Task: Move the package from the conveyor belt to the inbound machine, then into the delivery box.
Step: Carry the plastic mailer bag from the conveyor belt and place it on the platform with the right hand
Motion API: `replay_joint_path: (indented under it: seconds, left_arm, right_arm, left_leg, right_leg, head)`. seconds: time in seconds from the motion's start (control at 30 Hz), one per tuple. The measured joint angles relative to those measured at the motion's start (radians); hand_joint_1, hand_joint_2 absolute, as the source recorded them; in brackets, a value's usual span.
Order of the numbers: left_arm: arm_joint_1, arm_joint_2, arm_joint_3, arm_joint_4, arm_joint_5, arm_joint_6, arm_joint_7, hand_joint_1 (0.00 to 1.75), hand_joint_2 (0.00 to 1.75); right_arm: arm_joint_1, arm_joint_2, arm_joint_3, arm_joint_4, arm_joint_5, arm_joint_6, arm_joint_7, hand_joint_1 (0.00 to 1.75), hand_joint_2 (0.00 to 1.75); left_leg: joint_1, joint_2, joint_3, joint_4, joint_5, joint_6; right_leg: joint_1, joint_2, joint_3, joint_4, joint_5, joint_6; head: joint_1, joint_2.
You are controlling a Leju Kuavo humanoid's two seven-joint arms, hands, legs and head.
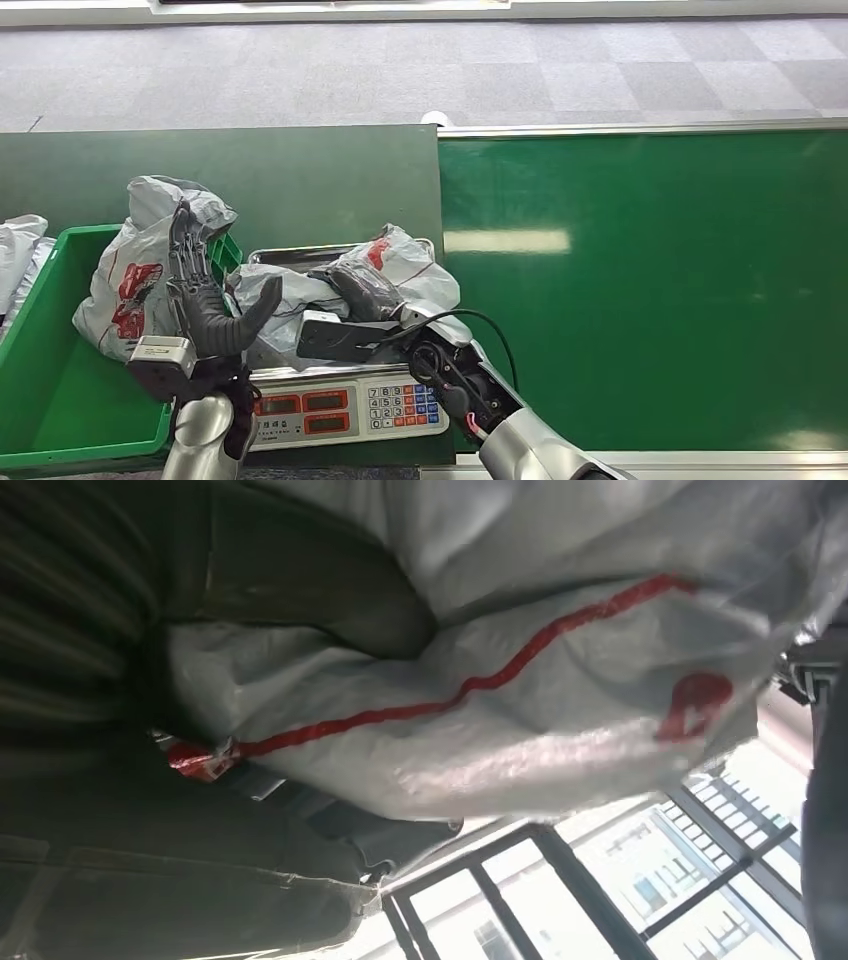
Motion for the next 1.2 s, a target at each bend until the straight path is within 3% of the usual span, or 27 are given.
replay_joint_path:
  seconds: [0.3,0.83,1.03,1.2]
  left_arm:
    - [-0.002,-0.003,0.007,0.011,0.000,0.007,0.000,0.00,1.75]
    - [-0.002,-0.005,0.012,0.016,0.000,0.009,0.000,0.00,1.75]
    - [-0.002,-0.008,0.013,0.018,0.002,0.007,0.000,0.00,1.75]
    - [0.002,-0.008,0.013,0.018,-0.011,-0.014,0.014,0.00,1.75]
  right_arm:
    - [-0.010,0.000,0.033,0.029,-0.035,-0.053,0.027,0.00,1.75]
    - [-0.020,0.000,0.030,0.051,-0.053,-0.052,0.017,0.00,1.75]
    - [0.006,-0.002,-0.061,0.015,-0.291,0.095,-0.138,0.00,1.75]
    - [0.091,-0.019,-0.172,-0.148,-0.452,0.175,-0.157,0.00,1.75]
  left_leg:
    - [0.000,0.000,0.000,0.000,0.000,0.000]
    - [0.000,0.000,0.000,0.000,0.000,0.000]
    - [0.000,0.000,0.000,0.000,0.000,0.000]
    - [0.000,0.000,0.000,0.000,0.000,0.000]
  right_leg:
    - [0.000,0.000,0.000,0.000,0.000,0.000]
    - [0.000,0.000,0.000,0.000,0.000,0.000]
    - [0.000,0.000,0.000,0.000,0.000,0.000]
    - [0.000,0.000,-0.001,0.000,0.000,0.000]
  head:
    - [0.000,0.000]
    - [0.000,0.000]
    - [0.000,0.000]
    - [0.000,0.000]
